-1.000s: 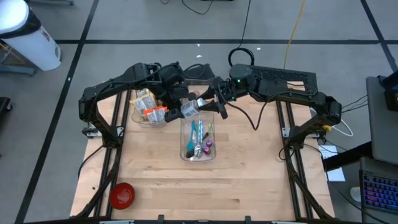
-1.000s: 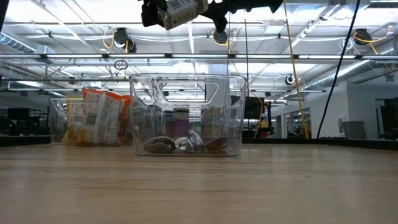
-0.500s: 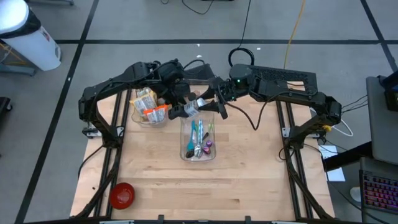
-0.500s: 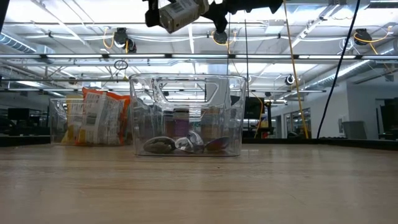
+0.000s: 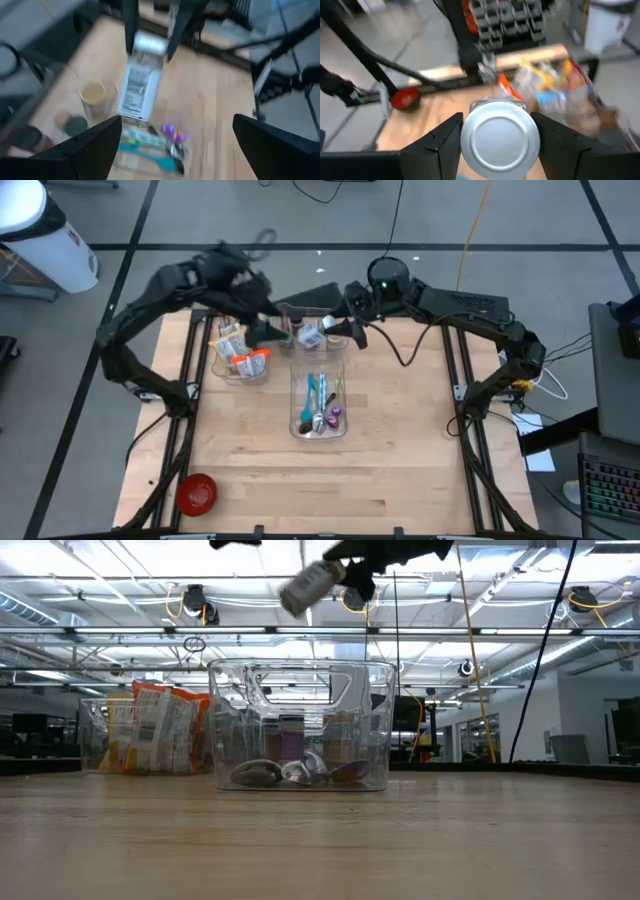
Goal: Pick & Place Food Item
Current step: Put the white seasoning bottle into the top right transparent bin
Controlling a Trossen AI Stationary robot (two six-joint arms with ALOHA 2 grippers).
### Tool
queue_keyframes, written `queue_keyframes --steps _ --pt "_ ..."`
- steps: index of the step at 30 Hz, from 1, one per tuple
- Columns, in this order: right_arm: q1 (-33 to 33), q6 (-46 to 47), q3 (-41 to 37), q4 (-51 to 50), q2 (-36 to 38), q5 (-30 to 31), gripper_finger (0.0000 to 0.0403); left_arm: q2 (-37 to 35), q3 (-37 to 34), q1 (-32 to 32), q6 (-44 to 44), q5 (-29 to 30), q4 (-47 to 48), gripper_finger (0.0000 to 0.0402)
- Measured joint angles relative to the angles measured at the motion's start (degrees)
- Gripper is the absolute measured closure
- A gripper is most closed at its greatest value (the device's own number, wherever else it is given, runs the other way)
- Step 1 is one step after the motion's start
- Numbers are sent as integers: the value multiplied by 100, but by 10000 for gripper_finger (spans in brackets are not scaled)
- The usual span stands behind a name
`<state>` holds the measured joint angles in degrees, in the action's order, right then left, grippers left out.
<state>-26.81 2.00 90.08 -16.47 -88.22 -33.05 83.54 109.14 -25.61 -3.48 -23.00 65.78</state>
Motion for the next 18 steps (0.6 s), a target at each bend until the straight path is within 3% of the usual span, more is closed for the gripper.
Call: queue_keyframes --steps 8,18 --pt "-312 -502 1065 -1091 -805 23 204 -660 0 -192 -123 0 -687 12" --pt "-361 -1468 2880 -2652 -2266 719 204 -871 2 -174 -156 -9 -847 11"
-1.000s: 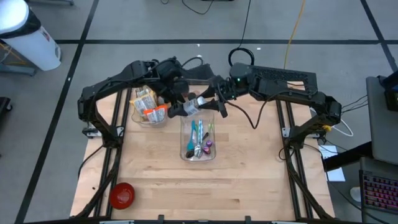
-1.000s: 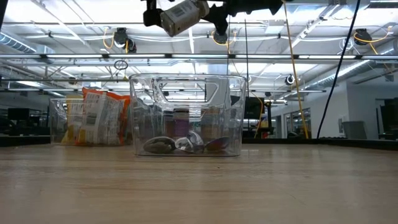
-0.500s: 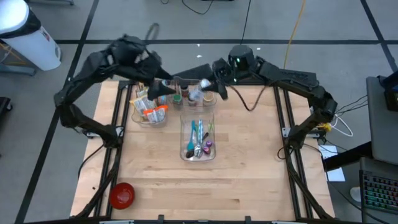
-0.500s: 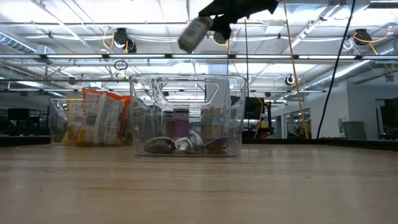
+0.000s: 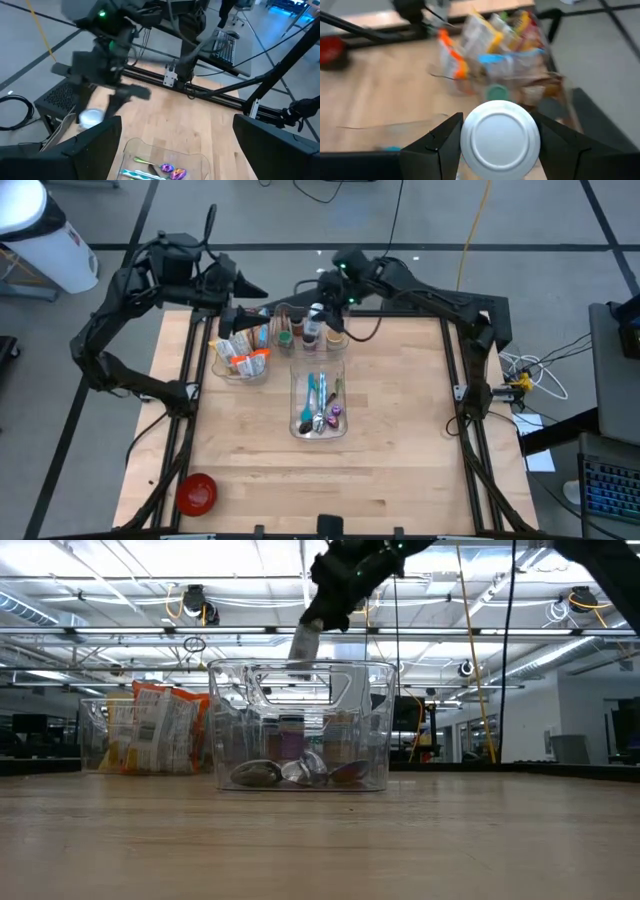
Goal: Pick & Place Food Item
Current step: Put the white seasoning bottle into the top right transparent bin
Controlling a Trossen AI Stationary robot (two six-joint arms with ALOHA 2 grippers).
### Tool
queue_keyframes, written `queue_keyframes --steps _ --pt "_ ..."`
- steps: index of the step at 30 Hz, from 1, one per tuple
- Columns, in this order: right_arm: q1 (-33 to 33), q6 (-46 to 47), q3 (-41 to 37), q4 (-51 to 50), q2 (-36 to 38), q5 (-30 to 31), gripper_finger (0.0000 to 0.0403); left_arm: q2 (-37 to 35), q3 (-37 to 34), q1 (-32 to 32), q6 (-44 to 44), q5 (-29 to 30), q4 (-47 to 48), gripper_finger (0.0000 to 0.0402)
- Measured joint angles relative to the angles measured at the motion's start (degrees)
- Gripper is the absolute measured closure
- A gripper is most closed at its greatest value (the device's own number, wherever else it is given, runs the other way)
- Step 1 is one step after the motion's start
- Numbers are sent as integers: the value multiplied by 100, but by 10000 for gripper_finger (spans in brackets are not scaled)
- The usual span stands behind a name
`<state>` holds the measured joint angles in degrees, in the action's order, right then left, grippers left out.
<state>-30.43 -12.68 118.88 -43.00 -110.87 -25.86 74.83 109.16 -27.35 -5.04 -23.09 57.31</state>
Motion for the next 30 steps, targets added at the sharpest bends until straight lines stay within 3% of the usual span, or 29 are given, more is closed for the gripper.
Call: queue_keyframes --steps 5,13,30 --pt "-108 -213 115 -55 -255 659 204 4 0 48 33 -91 12 11" --pt "-370 -613 -71 -184 -255 1201 204 59 0 46 142 -87 40 11" --pt "-547 -767 -1332 600 -260 1252 204 57 0 44 126 -87 27 11"
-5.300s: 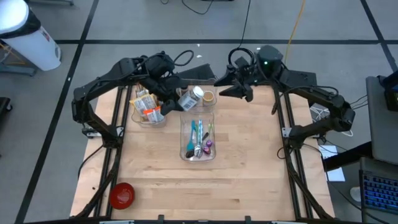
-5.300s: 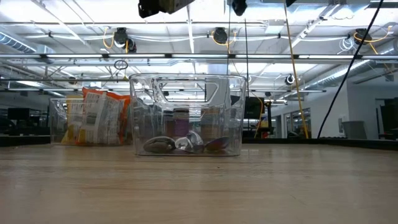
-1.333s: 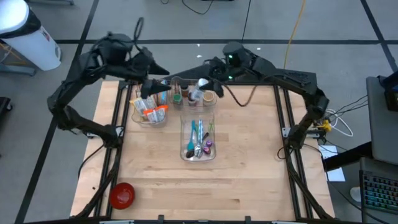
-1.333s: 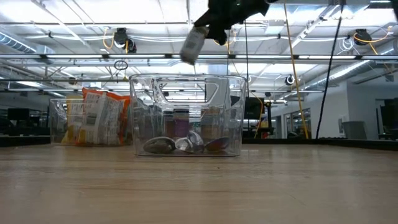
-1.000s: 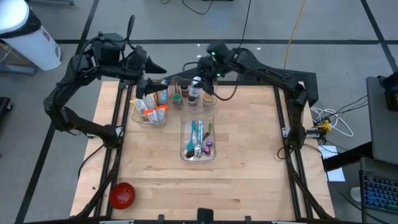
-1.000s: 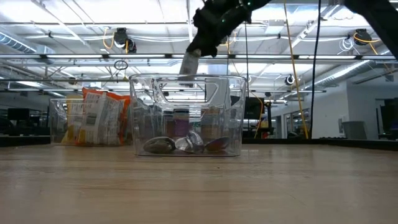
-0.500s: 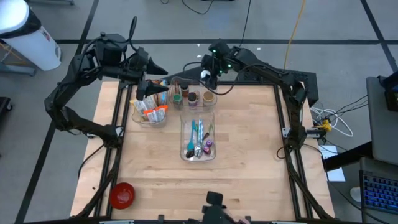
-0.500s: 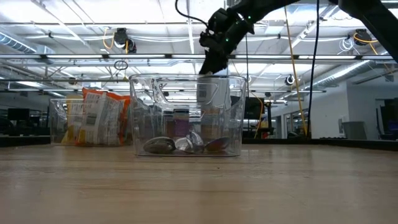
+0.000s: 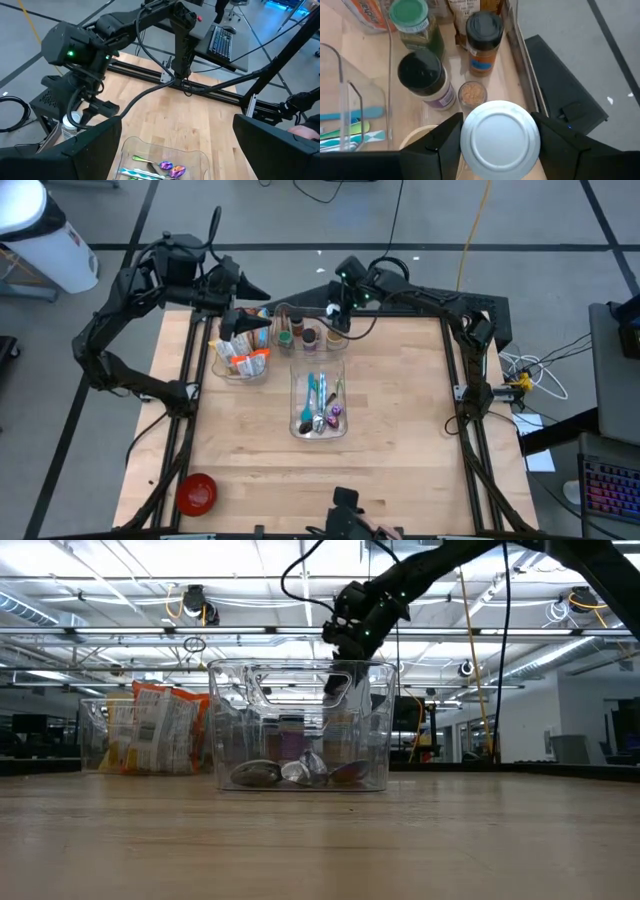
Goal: Pick & Place Food Item
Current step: Put the white seasoning bottle into the top right transparent bin
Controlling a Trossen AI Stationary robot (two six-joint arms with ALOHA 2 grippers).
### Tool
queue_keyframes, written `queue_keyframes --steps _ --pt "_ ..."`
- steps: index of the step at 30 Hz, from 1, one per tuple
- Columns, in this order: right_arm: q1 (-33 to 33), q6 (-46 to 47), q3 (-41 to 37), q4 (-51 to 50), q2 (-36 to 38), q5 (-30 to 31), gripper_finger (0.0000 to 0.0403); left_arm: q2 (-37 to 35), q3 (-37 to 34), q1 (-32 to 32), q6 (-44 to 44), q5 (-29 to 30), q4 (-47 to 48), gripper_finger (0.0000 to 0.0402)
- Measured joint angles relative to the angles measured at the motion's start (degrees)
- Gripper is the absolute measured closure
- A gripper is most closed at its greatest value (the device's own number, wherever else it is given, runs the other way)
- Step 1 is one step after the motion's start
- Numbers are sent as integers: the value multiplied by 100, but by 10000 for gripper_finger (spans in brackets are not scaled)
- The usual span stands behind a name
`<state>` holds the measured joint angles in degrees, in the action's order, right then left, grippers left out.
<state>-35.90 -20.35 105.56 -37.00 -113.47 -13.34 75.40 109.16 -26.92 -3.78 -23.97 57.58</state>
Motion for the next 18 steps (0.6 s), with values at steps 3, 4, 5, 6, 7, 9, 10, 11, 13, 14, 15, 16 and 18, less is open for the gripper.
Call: queue_keyframes --steps 3,4,5,6,7,9,10,11,13,14,15,16,18 --pt "0 5 -203 103 0 0 204 32 0 0 -4 -2 -8 11" --pt "2 7 -273 147 0 0 204 42 0 0 -28 -1 -7 11" --pt "2 12 -346 195 0 3 204 52 0 0 -45 0 9 11" --pt "2 42 -403 235 0 4 204 61 -4 0 -60 2 17 11" --pt "2 82 -444 254 0 4 204 91 -4 0 -66 0 8 11" --pt "0 101 -537 297 0 2 204 145 -4 11 -69 -18 -11 11" --pt "0 101 -600 341 0 4 204 173 -4 11 -87 -22 38 11" --pt "2 115 -669 390 0 4 204 210 -6 11 -89 -21 74 11" --pt "2 191 -765 522 0 -15 204 277 -6 15 -86 -46 78 11" --pt "2 225 -793 577 2 1 204 309 -7 20 -89 -50 98 11" --pt "0 259 -809 587 2 4 204 340 -5 28 -90 -56 97 11" --pt "0 273 -814 581 2 -5 204 373 -5 39 -89 -72 95 11" --pt "0 271 -818 552 2 4 204 435 -5 60 -83 -145 96 11"
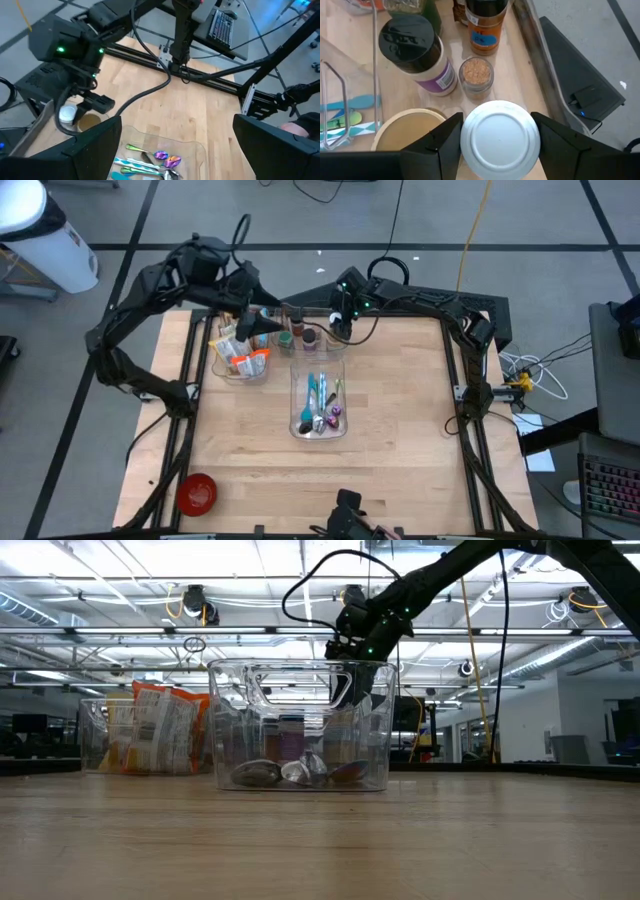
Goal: Pick & Place Food Item
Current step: Put the white seasoning bottle into the top right transparent bin, then return to Home Position
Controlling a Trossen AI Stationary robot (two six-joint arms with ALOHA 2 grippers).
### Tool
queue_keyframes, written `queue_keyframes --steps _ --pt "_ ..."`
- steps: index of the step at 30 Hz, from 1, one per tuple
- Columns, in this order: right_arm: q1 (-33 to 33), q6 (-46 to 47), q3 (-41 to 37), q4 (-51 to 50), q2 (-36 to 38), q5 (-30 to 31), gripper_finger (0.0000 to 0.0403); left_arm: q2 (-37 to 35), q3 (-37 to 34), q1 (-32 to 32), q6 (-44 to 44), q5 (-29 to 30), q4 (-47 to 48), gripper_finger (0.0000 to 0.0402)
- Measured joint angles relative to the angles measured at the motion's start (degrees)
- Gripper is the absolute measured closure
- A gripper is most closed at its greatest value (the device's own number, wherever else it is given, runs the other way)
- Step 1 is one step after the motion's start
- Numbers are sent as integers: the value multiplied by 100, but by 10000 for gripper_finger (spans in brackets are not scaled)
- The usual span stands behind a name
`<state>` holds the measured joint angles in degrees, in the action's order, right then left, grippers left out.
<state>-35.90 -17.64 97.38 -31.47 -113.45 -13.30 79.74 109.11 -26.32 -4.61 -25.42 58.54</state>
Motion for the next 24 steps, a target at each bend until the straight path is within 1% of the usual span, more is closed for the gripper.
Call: queue_keyframes --steps 10,11,15,17,20,24 --pt "0 9 -2 -8 0 -13 204 68 -1 63 -39 -25 -2 11" --pt "0 28 -2 -8 0 -14 199 68 0 63 -40 -25 -2 11" --pt "-2 42 -2 1 0 -24 149 68 1 63 -61 -25 -2 11" --pt "-2 47 -2 46 0 -22 132 68 1 63 -67 -23 -4 11" --pt "0 126 -2 84 0 -22 121 68 -1 63 -68 -23 -2 11" --pt "-2 302 -2 131 68 -18 120 68 -1 63 -69 -11 -7 11"
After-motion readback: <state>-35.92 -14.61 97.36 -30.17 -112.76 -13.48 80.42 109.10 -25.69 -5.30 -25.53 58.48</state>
